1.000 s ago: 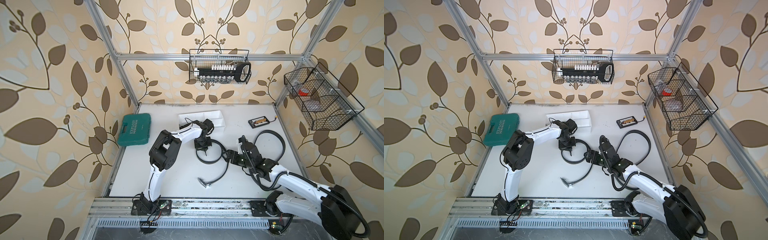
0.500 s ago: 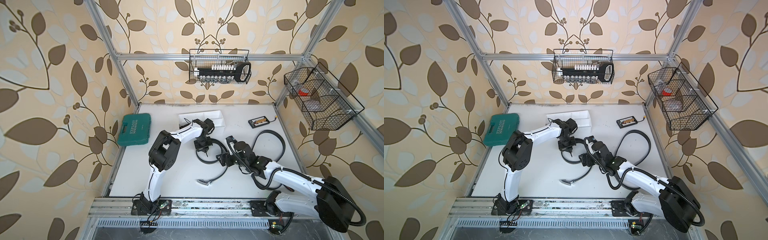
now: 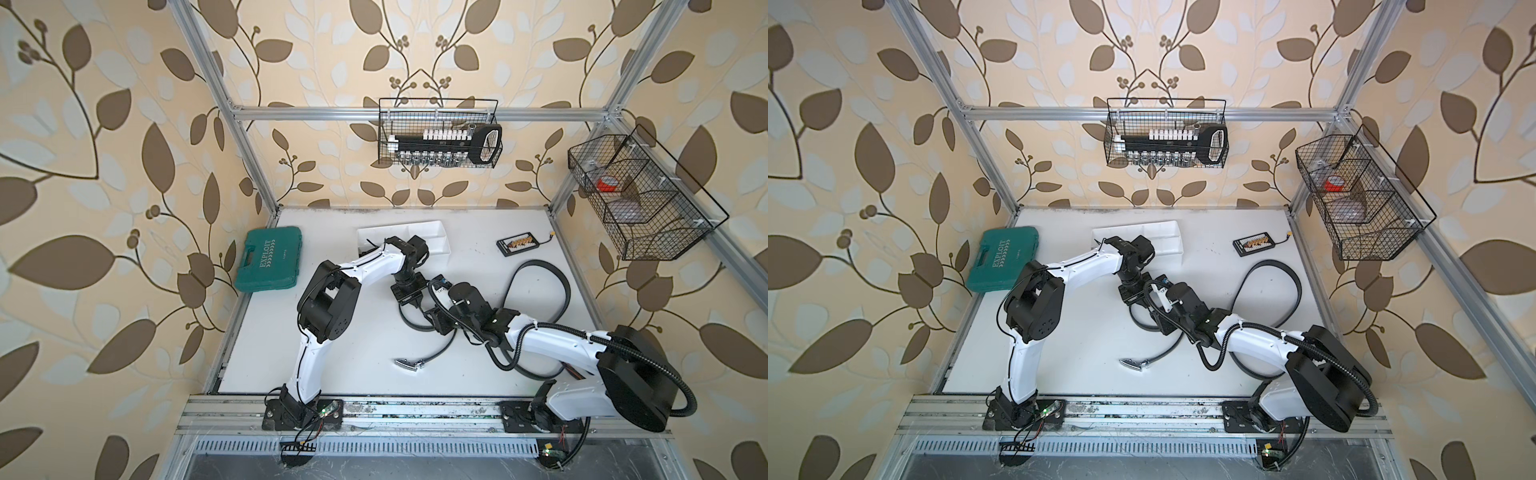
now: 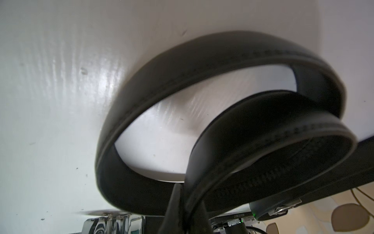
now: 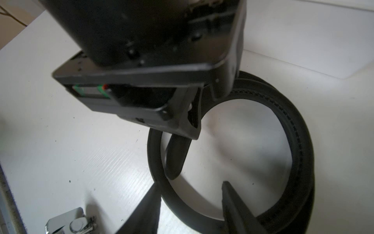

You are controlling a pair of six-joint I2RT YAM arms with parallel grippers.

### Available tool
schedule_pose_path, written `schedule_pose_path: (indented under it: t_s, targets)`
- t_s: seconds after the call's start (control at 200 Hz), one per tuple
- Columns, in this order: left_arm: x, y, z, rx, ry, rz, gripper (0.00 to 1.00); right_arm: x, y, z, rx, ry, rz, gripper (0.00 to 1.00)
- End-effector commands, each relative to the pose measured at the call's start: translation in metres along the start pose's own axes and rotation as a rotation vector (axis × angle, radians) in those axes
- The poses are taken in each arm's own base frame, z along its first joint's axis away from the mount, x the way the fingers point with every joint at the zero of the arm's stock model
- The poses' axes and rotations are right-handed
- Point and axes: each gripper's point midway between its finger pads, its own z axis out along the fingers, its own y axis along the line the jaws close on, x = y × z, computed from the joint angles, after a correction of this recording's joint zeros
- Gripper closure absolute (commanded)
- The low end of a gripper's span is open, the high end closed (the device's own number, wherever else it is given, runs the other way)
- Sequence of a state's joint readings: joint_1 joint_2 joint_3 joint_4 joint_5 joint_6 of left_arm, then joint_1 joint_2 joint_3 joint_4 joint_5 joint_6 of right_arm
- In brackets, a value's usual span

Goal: Place the belts into the storage roll
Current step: Roll the belt at the center of the board.

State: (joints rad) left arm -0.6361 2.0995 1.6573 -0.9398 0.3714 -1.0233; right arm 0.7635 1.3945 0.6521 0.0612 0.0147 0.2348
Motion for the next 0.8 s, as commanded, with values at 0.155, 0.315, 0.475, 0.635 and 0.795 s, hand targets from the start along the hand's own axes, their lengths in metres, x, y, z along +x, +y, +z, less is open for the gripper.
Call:
schedule_pose_path:
  t_s: [0.155,0.315,0.475,0.635,0.795]
  targets:
    - [0.014,-0.008,-0.013,0.041,0.027,-0.002,1.00,-0.017,0.009,0.006,-0.030,-0.042,-0.001,0.58]
    - [0.017,-0.008,-0.009,0.054,0.048,-0.012,1.00,-0.016,0.010,0.011,-0.039,-0.035,0.000,0.62]
    - [0.018,-0.010,-0.008,0.065,0.056,-0.008,1.00,-0.013,0.010,0.017,-0.041,-0.025,0.009,0.62]
    - [0.021,-0.012,-0.006,0.083,0.074,-0.004,1.00,-0.012,0.010,0.022,-0.037,-0.019,0.020,0.70]
    - [0.022,-0.013,-0.007,0.100,0.081,0.015,1.00,-0.012,0.008,0.022,-0.027,-0.027,0.036,0.99]
